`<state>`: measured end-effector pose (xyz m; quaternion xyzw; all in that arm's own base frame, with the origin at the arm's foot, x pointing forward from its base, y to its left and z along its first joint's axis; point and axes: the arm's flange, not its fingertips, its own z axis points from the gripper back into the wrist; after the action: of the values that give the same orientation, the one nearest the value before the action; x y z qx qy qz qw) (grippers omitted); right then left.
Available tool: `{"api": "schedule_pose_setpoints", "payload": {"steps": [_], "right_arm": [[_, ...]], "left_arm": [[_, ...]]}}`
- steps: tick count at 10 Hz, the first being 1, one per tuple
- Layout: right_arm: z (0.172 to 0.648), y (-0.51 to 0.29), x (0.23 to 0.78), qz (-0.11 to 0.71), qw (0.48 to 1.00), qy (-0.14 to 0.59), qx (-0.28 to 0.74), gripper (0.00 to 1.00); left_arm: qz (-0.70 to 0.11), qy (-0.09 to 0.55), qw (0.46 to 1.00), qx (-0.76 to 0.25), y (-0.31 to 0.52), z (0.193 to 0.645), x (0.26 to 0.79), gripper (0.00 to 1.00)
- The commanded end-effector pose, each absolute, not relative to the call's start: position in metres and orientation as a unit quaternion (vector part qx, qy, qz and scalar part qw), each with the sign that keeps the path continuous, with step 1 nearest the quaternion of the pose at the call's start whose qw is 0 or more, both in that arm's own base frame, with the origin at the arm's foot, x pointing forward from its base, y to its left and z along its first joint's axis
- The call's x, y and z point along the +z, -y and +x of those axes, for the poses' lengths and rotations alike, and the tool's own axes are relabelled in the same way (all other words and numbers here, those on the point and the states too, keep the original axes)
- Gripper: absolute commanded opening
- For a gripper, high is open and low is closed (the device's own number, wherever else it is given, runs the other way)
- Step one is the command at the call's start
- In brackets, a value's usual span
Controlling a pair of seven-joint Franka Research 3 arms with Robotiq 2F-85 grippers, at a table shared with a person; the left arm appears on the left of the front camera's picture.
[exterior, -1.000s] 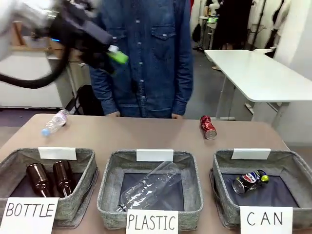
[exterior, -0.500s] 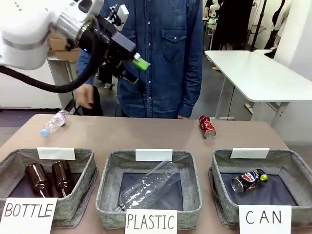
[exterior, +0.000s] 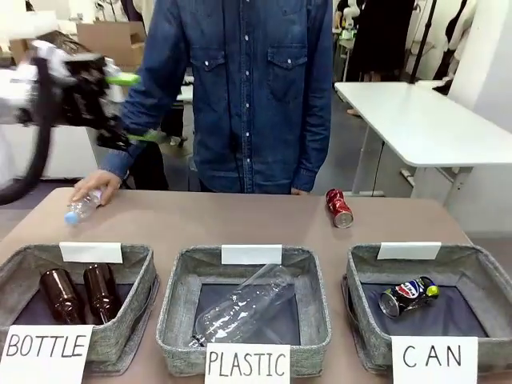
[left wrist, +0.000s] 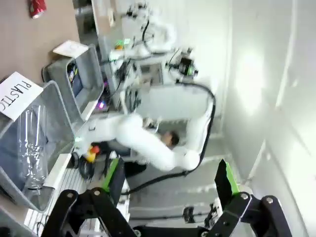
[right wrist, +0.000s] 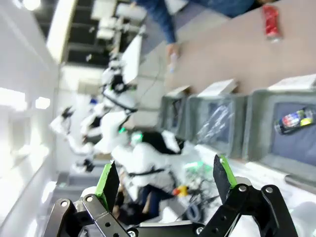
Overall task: Sort the can waste into the basket.
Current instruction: Pick up the can waste from the table and place it in the right Fabric basket.
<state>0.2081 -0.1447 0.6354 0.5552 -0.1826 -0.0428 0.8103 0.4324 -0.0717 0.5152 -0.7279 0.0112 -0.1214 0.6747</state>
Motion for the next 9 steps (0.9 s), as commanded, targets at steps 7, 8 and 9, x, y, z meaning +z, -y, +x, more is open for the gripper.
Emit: {"api": "schedule_pose_setpoints", "payload": {"steps": [7,8,9], "right_arm": [[0.17,-0.04,0.587,0.59,0.802,-0.052,0.07,1.0],[0.208,-0.037,0.589,0.648,0.755,-0.088,0.049,1.0],[0.208,-0.037,0.589,0.648,0.755,-0.088,0.049,1.0]], "left_arm": [[-0.675,0.128,0.727,0.023,-0.032,0.321,0.545,0.96],[-0.675,0.128,0.727,0.023,-0.032,0.321,0.545,0.96],[-0.675,0.128,0.727,0.023,-0.032,0.321,0.545,0.96]]}}
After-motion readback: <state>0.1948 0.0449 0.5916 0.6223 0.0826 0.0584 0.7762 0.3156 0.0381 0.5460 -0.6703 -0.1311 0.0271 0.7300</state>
